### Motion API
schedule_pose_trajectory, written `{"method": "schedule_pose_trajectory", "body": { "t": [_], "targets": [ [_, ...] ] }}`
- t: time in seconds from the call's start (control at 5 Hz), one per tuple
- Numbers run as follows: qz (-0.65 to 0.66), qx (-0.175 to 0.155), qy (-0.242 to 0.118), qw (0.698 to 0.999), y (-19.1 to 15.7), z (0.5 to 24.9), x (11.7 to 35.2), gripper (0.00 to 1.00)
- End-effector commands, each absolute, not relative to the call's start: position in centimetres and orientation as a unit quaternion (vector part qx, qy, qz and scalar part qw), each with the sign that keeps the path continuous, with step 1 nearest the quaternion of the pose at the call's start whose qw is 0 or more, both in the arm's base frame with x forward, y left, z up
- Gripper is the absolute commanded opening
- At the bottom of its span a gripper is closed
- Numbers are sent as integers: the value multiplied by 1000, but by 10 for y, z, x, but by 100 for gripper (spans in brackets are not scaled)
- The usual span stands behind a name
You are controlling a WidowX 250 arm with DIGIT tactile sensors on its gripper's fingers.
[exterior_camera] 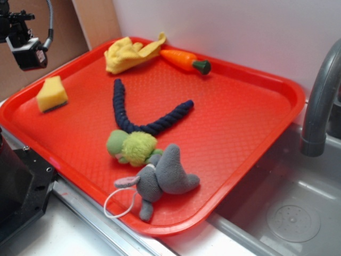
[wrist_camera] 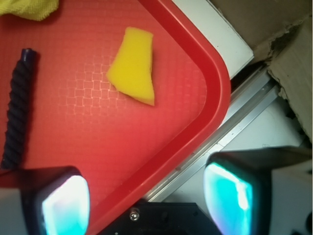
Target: Grab the green sponge.
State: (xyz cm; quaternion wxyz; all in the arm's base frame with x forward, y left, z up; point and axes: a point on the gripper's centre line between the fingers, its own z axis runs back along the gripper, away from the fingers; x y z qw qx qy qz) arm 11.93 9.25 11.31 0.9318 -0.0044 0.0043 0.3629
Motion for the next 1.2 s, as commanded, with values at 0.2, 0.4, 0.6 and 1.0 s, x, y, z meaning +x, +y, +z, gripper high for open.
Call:
{"method": "schedule_pose_trajectory", "body": {
  "t": [0.2,0.4,0.6,1.0],
  "targets": [
    [396,60,-17,916,119,25,170,100],
    [400,67,13,914,119,-2,172,100],
    [426,43,28,903,116,5,155,0],
    [265,18,0,964,108,103,145,0]
  ]
}}
